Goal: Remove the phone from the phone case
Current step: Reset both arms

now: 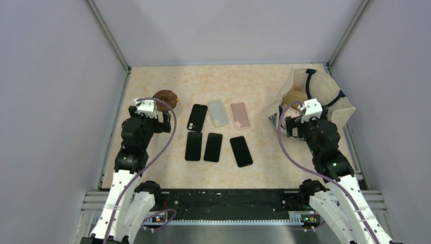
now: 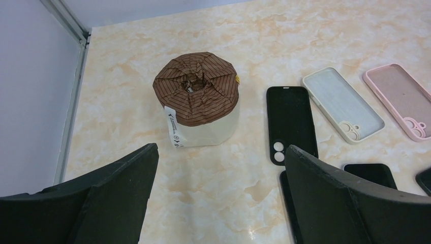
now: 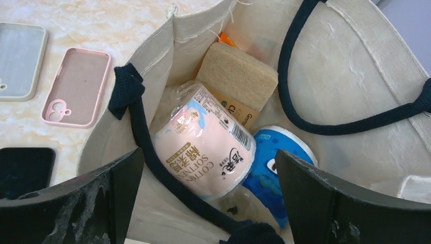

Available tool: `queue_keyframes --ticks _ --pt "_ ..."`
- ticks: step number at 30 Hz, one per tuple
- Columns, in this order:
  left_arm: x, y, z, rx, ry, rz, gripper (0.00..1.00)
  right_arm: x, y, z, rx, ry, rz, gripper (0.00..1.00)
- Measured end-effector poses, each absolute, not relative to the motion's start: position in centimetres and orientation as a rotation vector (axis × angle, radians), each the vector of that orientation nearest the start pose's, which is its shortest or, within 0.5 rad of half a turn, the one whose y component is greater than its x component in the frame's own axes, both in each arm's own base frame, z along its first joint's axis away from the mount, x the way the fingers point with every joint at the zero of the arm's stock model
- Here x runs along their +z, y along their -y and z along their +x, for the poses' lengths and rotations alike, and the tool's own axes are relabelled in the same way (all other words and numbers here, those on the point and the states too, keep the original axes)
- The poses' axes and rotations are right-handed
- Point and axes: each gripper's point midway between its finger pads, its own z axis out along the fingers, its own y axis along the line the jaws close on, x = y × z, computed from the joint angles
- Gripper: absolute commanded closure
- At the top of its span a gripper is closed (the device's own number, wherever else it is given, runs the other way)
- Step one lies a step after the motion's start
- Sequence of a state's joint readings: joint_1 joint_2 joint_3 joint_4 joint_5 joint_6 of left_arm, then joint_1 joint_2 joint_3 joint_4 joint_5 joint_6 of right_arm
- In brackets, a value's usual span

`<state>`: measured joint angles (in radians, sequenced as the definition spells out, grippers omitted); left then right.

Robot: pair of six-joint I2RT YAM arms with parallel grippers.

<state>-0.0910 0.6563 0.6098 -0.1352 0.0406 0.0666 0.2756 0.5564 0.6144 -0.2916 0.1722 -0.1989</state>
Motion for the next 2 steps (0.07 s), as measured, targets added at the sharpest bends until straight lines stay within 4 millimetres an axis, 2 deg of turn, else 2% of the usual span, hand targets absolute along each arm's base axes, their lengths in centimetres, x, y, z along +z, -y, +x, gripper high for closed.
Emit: queue_keyframes --ticks 2 --pt "23.77 3.15 29.43 -0.053 -1.742 0.172 0.01 22.99 -3.54 26.71 -0.103 -1.774 -0.301 0.01"
